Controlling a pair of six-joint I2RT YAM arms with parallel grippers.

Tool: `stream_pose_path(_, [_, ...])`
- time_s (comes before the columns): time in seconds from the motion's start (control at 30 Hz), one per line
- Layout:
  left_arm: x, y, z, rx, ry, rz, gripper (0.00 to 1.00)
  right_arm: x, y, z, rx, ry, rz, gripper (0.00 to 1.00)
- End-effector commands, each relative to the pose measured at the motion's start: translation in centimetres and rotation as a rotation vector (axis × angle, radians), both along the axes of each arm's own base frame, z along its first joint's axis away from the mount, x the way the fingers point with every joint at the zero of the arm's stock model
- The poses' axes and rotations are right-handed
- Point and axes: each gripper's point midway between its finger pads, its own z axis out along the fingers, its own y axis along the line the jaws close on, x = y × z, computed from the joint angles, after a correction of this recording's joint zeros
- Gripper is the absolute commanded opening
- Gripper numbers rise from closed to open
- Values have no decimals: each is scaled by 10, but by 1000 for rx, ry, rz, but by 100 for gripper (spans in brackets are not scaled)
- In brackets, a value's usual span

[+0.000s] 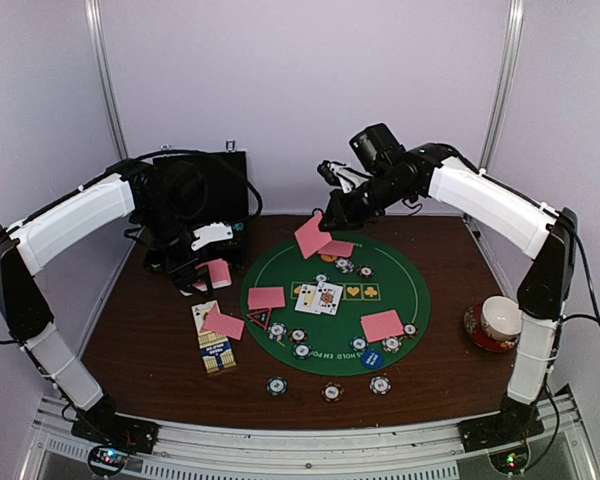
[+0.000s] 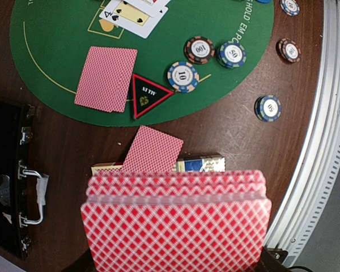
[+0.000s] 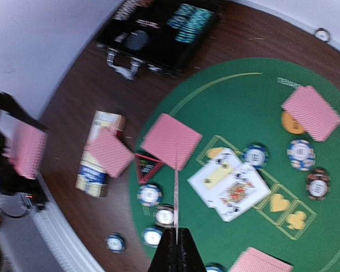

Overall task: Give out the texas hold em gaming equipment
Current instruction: Place the poker card in the community card area.

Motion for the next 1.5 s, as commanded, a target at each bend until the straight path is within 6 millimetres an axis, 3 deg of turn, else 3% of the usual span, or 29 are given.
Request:
stream_pose_path(0.0, [0,0,5,-14,-16,3,1,24,-72,-61,-674,-264,-13,0])
stream_pose_path(0.17, [-1,0,5,-18,-15,3,1,48,-78,-77,-1048,-539,-29,0])
stream_pose_path(0.3, [0,-2,6,-23,-15,1,1,53,-61,-95,-1200,-693,2,0])
stream_pose_path(0.47, [0,-2,7,-24,-16,1,1,45,-42,-137,-1273,-744,87,0])
stream_pose_path(0.6, [-1,0,6,-20,-17,1,1,33,-42,-176,-1312,-724,154,0])
stream_pose_path(0.7, [-2,0,6,-19,-17,1,1,24,-41,-191,-1316,-707,181,0])
stream_pose_path(0.77, [-2,0,6,-22,-15,1,1,18,-39,-192,-1302,-703,186,16])
stream_pose_path(0.87, [-1,-1,7,-23,-16,0,2,13,-35,-185,-1274,-712,177,47])
stream_pose_path(0.93, [-2,-1,7,-25,-13,-2,3,14,-36,-174,-1263,-724,143,59])
stream_pose_path(1.03, [-2,-1,7,-26,-13,-2,3,17,-35,-148,-1221,-745,67,78])
stream_pose_path(1.1, [-2,-2,8,-29,-14,-3,2,19,-35,-126,-1176,-759,4,98])
stream_pose_path(1.3, [-1,-3,11,-35,-23,-6,2,17,-35,-53,-915,-736,-214,100])
stream_pose_path(1.4, [0,-3,12,-35,-28,-10,2,11,-31,-32,-637,-558,-288,99])
stream_pose_path(1.47, [0,-3,13,-39,-31,-16,2,4,-20,-28,-424,-388,-293,100])
